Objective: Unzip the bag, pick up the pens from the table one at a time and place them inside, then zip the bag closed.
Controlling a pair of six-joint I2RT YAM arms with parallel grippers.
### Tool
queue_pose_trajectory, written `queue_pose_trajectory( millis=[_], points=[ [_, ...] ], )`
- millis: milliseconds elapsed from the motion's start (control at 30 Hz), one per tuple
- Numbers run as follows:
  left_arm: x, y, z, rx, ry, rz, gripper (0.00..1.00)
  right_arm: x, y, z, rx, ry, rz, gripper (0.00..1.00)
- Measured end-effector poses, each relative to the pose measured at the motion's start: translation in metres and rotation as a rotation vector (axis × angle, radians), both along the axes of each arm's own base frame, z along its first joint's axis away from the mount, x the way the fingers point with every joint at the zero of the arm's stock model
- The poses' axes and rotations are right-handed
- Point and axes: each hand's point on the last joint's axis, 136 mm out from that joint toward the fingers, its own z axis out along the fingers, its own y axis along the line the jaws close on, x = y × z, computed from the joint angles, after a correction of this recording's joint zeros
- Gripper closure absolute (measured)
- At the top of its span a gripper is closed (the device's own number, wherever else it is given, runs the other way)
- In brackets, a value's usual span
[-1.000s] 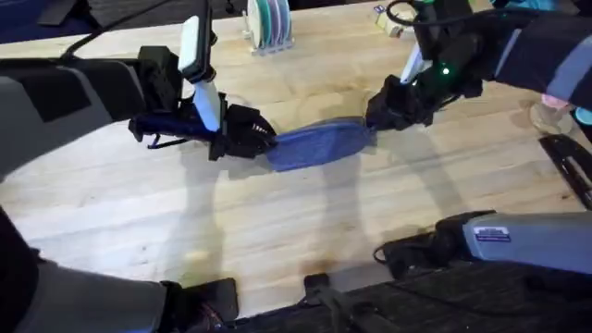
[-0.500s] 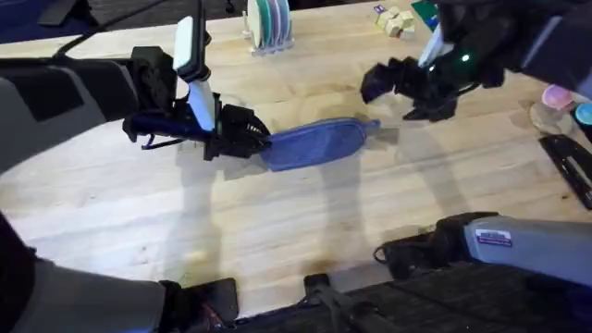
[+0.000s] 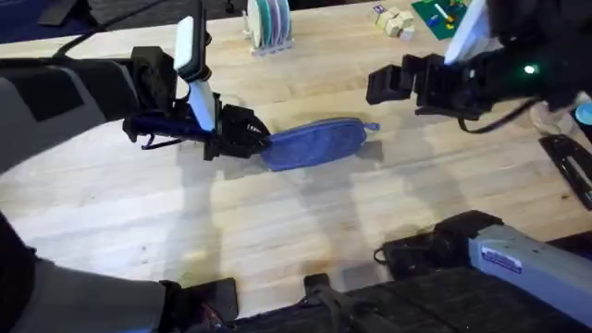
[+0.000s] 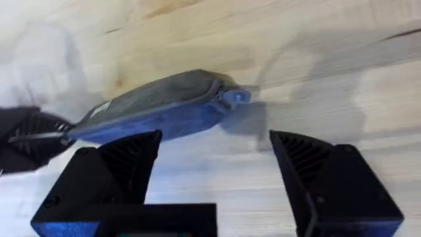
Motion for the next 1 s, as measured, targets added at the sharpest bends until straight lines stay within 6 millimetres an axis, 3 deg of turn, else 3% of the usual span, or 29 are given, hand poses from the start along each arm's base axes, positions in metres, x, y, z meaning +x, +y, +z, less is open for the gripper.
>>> queue_pose_trajectory(
  millis=[133, 300, 333, 367, 833, 1000],
  points=[
    [0.000, 0.000, 0.000, 0.000, 0.000, 0.000, 0.941, -0.008, 0.008, 0.013, -0.002, -0.058, 0.049, 0.004],
    [0.001, 0.001, 0.000, -0.001, -0.003, 0.004, 0.195, -0.016, 0.012, 0.022, -0.024, -0.099, 0.109, 0.004],
    [0.001, 0.001, 0.000, -0.001, -0.001, 0.006, 0.065, -0.017, 0.012, 0.023, -0.028, -0.101, 0.118, 0.004],
    [0.001, 0.001, 0.000, 0.000, 0.002, 0.007, 0.022, -0.019, 0.012, 0.023, -0.035, -0.105, 0.129, 0.004],
    [-0.001, 0.006, -0.004, 0.048, 0.005, 0.012, 0.006, -0.021, 0.011, 0.023, -0.108, -0.122, 0.237, 0.004],
    [0.000, 0.016, 0.020, 0.123, -0.054, 0.075, 0.005, -0.022, 0.010, 0.023, -0.132, -0.121, 0.274, 0.004]
  ],
)
